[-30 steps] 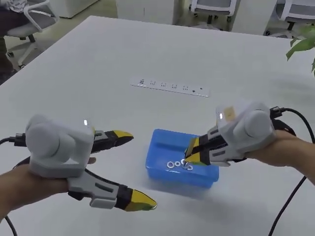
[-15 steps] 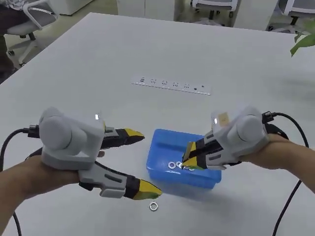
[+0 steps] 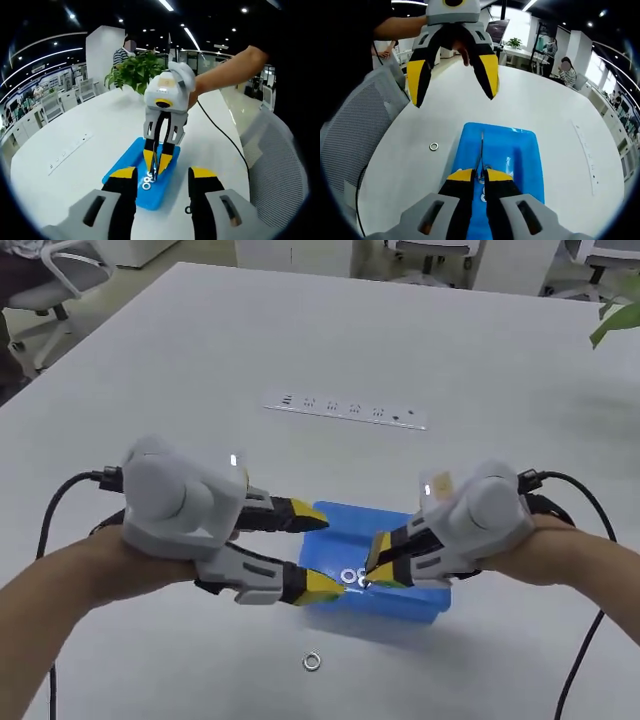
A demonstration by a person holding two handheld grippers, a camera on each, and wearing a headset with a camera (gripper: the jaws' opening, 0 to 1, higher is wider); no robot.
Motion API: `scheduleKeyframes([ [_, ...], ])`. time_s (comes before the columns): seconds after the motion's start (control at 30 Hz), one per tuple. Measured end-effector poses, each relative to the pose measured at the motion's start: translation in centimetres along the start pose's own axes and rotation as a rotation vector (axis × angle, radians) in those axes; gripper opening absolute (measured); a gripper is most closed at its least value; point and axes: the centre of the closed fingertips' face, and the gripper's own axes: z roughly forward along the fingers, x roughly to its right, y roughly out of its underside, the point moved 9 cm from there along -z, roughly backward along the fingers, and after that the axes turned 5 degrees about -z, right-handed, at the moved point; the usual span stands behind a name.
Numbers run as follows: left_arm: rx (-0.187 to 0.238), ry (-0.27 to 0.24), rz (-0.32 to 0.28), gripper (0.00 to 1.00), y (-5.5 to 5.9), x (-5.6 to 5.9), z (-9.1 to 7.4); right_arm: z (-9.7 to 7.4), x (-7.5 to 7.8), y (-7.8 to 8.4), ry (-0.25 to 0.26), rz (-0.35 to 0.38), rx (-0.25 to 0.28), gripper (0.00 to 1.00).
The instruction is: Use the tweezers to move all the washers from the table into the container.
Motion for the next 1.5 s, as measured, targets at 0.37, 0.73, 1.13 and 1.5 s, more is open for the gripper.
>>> scheduleKeyframes([
  [0.37, -0.049, 0.025, 0.064, 0.19, -0.9, -0.8, 2.2, 0.1, -0.2, 0.1, -0.014, 0.006, -0.006, 0.08],
  [0.73, -0.047, 0.043, 0.101, 0.1, -1.6, -1.1, 3.7, 0.1, -0.2, -0.1, -0.017, -0.012, -0.017, 0.09],
  [1.13, -0.054, 0.05, 0.126, 0.06, -1.7, -1.3, 4.1, 0.2, -0.2, -0.2, -0.017, -0.028, -0.031, 0.09],
  [1.5, -0.052, 0.041, 0.135, 0.05, -2.0, -1.4, 4.1, -0.4, -0.1, -0.2, 0.014, -0.019, -0.032, 0.11],
])
